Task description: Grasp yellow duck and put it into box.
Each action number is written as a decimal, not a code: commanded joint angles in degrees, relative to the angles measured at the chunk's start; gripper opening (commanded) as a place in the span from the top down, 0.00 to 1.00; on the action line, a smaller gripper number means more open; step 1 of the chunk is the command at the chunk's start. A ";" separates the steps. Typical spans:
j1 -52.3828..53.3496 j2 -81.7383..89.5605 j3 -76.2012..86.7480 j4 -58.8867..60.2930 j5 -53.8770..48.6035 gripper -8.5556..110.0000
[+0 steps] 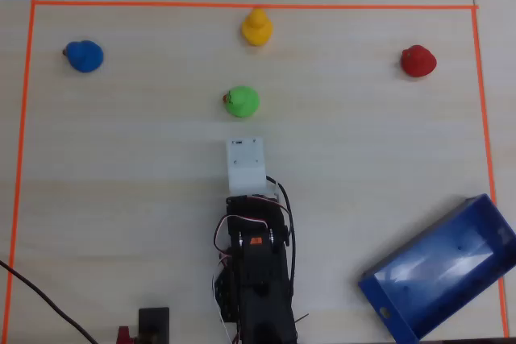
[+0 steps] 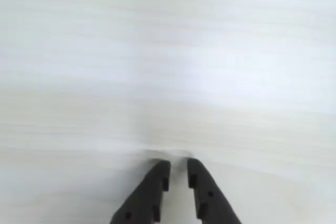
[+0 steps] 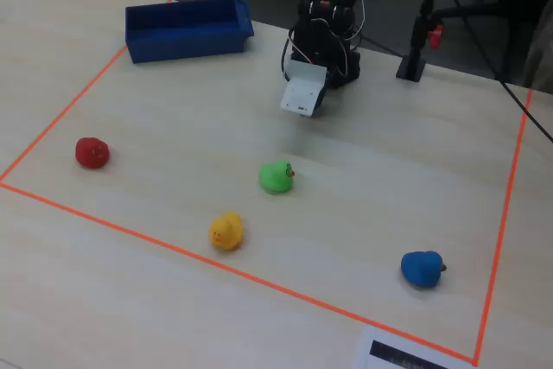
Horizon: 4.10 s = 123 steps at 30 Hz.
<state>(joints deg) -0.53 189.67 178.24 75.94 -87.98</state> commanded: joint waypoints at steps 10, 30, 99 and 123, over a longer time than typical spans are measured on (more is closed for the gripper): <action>0.26 0.09 0.00 0.70 0.18 0.92; 0.26 0.09 0.00 0.79 -0.18 0.91; 2.46 -64.69 -43.86 -72.25 0.18 0.75; 7.56 -112.68 -86.66 -67.32 2.64 0.62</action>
<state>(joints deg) 5.62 79.54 97.91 8.26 -86.22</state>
